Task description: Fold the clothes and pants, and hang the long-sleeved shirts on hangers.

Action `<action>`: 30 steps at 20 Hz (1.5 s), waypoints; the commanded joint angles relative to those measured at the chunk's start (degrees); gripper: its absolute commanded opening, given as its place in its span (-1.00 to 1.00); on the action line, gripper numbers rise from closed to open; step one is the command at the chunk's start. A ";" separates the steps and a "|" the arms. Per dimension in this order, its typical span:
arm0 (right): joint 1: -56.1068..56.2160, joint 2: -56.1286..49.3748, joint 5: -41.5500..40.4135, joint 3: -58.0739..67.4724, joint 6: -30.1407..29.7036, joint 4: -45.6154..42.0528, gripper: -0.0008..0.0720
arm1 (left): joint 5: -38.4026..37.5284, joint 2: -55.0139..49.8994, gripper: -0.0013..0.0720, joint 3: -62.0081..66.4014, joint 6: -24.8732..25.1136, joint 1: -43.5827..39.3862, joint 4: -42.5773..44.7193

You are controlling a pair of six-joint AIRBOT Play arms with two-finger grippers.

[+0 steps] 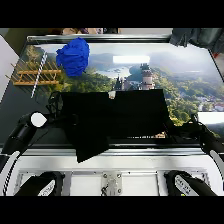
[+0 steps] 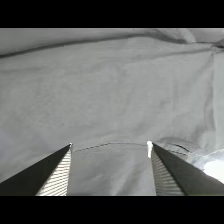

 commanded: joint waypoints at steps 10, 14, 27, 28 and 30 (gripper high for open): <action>0.44 -0.28 -2.36 0.15 -3.74 -0.20 -0.94 | -7.41 8.76 0.39 -18.95 -8.70 14.82 2.27; 0.44 -0.28 -2.38 0.15 -3.74 -0.20 -0.94 | -5.42 7.15 0.39 -22.16 -8.70 14.84 -2.16; 0.42 0.46 -4.55 1.51 -5.49 -0.28 -0.94 | -1.22 -9.11 -0.94 -12.87 -5.60 1.05 -6.93; 0.42 1.01 -5.73 2.38 -5.53 -0.92 -0.94 | -2.47 -7.65 -0.94 -12.15 -5.64 1.07 -5.01; 0.42 2.25 -10.34 4.87 -5.49 -3.89 -0.94 | -6.32 -3.26 -0.94 -11.13 -5.68 1.18 -0.11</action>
